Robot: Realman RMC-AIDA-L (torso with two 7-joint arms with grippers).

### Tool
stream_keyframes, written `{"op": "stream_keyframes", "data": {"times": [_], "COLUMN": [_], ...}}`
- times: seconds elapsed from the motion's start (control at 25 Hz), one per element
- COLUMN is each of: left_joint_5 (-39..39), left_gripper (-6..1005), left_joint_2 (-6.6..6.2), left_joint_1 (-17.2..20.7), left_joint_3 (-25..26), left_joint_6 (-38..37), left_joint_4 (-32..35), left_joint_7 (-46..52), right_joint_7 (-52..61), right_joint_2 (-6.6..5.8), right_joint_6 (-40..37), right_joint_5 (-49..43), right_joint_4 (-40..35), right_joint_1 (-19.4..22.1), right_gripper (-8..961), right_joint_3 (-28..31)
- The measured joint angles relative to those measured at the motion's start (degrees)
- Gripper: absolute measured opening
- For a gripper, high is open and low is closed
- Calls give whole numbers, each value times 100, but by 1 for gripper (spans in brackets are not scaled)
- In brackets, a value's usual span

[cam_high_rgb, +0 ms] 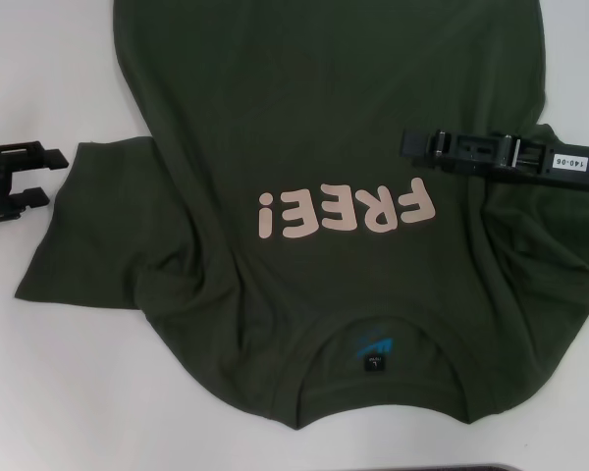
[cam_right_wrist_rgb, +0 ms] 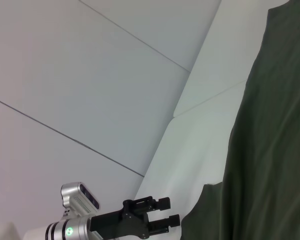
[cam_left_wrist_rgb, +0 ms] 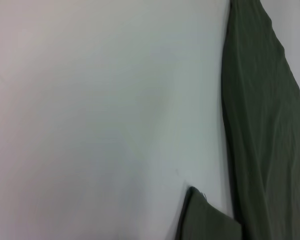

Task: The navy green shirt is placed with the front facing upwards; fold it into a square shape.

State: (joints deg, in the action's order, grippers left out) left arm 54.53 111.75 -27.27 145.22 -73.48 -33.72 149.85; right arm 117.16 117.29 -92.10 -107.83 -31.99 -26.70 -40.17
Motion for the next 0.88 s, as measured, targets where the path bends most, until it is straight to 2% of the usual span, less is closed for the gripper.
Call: {"op": "stream_keyframes", "data": {"times": [0.88], "left_joint_5": [-128], "left_gripper": [653], "left_joint_2": [25], "left_joint_1": [-90], "left_joint_3": [-29], "left_joint_6": [151], "left_joint_4": [111], "left_joint_7": [-44], "right_joint_7": [0], "right_joint_2": [-13], "right_joint_6": [14], "right_joint_5": [-1], "right_joint_4": [0], "right_joint_1": [9], "right_gripper": [858], "right_joint_3": [0]}}
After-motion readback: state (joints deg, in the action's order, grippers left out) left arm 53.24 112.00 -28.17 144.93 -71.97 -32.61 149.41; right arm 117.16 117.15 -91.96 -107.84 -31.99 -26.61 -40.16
